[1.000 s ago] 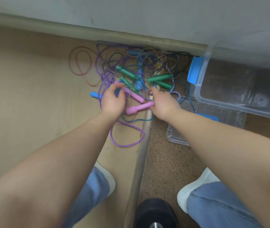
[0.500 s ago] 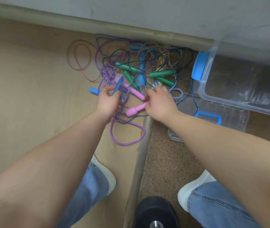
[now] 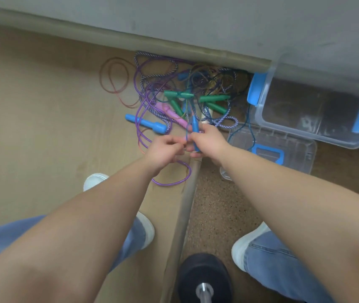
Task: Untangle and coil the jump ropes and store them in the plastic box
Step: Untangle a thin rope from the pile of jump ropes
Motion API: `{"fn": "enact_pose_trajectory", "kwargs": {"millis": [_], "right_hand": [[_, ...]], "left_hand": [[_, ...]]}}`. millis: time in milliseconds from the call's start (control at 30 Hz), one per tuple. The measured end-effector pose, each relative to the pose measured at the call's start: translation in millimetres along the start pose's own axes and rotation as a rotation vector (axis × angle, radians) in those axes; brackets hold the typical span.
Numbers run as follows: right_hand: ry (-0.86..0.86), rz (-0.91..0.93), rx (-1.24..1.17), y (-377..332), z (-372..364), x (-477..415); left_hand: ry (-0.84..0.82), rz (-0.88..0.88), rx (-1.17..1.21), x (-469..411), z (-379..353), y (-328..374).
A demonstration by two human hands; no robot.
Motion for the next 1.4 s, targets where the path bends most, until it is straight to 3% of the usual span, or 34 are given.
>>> {"fn": "enact_pose_trajectory", "kwargs": {"millis": [167, 300, 433, 533, 600, 667, 767, 867, 933, 1100, 1200, 1267, 1333, 1400], "right_hand": [[0.202, -0.077, 0.036, 17.1, 38.2, 11.6], [0.151, -0.073, 0.226, 27.7, 53.8, 15.4], [0.116, -0.046, 0.215, 31.4, 53.7, 8.0], [0.1, -0.021, 0.321, 29.0, 51.7, 5.7], [0.198, 0.028, 0.462, 25.0, 55.6, 5.0], [0.341, 0.081, 0.453, 18.1, 62.9, 5.6], [0.467, 0.184, 0.381, 10.7, 70.5, 4.5], [0.5, 0.272, 0.305, 5.8, 75.4, 3.0], [0.497, 0.296, 0.308, 2.1, 76.5, 2.1], [0.316, 0.594, 0.595, -16.5, 57.1, 8.0], [0.213, 0.736, 0.689, -16.6, 49.0, 15.6], [0.149, 0.757, 0.78, -12.2, 50.0, 25.1], [0.082, 0.737, 0.971, -3.3, 56.7, 35.3], [-0.069, 0.548, 1.138, 11.4, 67.5, 44.8]], "left_hand": [[0.14, 0.027, -0.09, 3.2, 13.3, -12.9], [0.193, -0.016, -0.163, -4.9, 16.1, -2.6], [0.261, -0.092, -0.322, -12.9, 7.6, 19.1], [0.325, -0.217, -0.516, -22.6, 1.8, 33.5], [0.393, -0.323, -0.644, -32.5, 3.1, 42.4], [0.433, -0.419, -0.757, -42.5, 6.1, 57.7], [0.302, -0.463, -0.986, -63.8, 4.1, 74.8], [0.13, -0.54, -1.238, -69.4, -6.7, 84.3], [0.103, -0.634, -1.295, -64.5, -14.7, 85.8], [0.302, -0.803, -0.905, -49.3, -20.0, 87.1], [0.36, -0.718, -0.515, -38.1, -15.1, 93.7], [0.412, -0.638, -0.417, -32.0, -8.9, 96.3], [0.482, -0.604, -0.495, -28.4, 0.2, 93.7], [0.54, -0.54, -0.522, -26.9, 13.1, 86.4]]}}
Point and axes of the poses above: each hand's wrist, its own x-axis away from the middle knuckle, its own z-axis out of the back of the hand, y = z × x, the point moved 4 cm from there along -x, towards the middle knuckle, and after that the axes turned 4 degrees about z, right-handed, at the moved point
